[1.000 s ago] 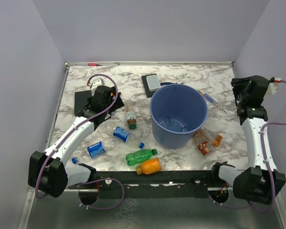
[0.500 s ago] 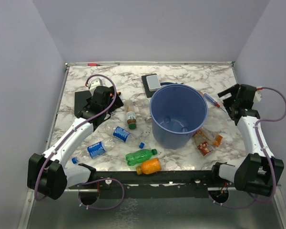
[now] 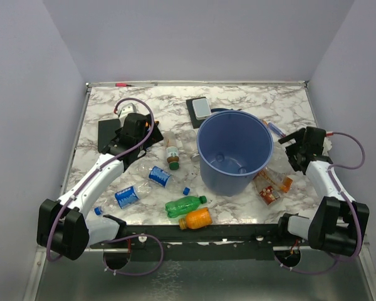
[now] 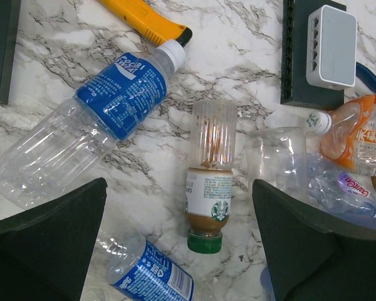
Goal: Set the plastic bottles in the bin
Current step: Pick up the plastic bottle from the corner of the board.
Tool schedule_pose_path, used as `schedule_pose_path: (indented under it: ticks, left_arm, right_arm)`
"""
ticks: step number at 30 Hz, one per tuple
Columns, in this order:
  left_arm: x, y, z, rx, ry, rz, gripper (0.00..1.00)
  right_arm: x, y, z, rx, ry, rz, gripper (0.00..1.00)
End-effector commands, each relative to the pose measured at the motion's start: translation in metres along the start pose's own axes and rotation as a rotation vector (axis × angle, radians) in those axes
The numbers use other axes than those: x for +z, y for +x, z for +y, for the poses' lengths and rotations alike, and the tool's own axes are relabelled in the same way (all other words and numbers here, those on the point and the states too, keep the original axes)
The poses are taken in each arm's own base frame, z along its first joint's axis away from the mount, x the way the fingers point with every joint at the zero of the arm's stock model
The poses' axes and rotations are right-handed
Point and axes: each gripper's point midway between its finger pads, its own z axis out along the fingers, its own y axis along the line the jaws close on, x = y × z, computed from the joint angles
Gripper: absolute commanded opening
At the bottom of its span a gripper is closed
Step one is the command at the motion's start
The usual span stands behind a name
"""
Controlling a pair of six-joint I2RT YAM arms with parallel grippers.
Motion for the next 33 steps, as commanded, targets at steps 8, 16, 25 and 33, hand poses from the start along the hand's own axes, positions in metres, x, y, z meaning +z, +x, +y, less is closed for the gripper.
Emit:
schedule_pose_path:
  ticks: [8,16,25,33]
  left_arm:
    - [0.004,0.009,-0.004,-0.002,0.023,0.045,0.99]
    - [0.007,0.014,-0.005,-0.01,0.031,0.067,0.99]
    - [0.003,0.012,-0.007,-0.011,0.046,0.061,0.99]
    - [0.002,0.014,-0.012,-0.017,0.07,0.073,0.99]
  right_arm:
    - [0.004,0.003,-0.012,-0.146,-0.002,0.0,1.0]
    - [-0.01,-0.021,0.009,-0.196,-0.054,-0.083,1.0]
    - [-0.016,-0.018,0.038,-0.269,-0.097,-0.059,1.0]
    - [-0.064,0.02,0.012,-0.313,-0.11,0.024,0.93]
